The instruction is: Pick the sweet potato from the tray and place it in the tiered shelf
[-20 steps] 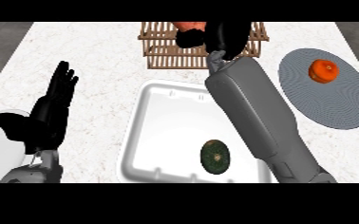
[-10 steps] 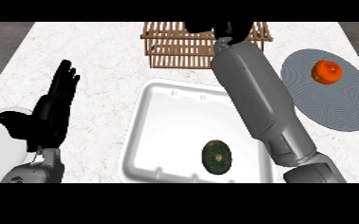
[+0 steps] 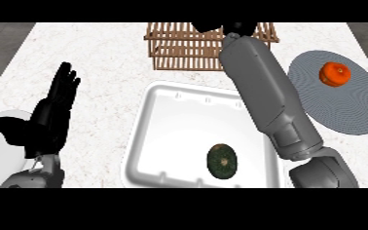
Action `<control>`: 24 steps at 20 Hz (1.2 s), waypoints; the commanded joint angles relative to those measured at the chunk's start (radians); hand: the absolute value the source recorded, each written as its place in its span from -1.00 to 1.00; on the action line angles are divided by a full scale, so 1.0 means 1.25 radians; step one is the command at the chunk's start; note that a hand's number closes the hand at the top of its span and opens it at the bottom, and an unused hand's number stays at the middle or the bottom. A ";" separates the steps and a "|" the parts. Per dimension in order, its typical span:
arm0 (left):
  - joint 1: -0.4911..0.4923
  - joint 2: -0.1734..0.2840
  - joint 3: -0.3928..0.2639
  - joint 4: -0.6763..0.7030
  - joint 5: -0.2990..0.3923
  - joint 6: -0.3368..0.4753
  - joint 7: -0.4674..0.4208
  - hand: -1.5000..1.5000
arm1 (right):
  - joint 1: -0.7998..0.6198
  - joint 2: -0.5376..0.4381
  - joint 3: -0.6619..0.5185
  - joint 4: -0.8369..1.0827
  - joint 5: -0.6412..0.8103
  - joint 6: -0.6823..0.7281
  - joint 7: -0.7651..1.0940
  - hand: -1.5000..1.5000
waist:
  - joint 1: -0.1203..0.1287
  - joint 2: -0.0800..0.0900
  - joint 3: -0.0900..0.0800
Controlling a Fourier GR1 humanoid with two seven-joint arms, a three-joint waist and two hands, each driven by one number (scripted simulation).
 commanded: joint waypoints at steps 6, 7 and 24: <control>0.029 0.002 0.032 0.012 0.012 -0.020 -0.036 0.00 | -0.015 0.005 -0.045 -0.064 -0.093 -0.061 -0.115 -1.00 | -0.008 -0.004 0.000; -0.010 0.008 0.024 -0.001 0.011 -0.018 0.021 0.00 | -0.007 0.009 -0.024 -0.083 -0.111 -0.091 -0.099 -1.00 | -0.009 -0.006 0.000; 0.054 -0.016 0.033 -0.018 -0.019 0.008 0.000 0.00 | 0.379 -0.198 -0.036 -0.743 -0.134 0.183 0.222 -1.00 | -0.062 -0.020 0.000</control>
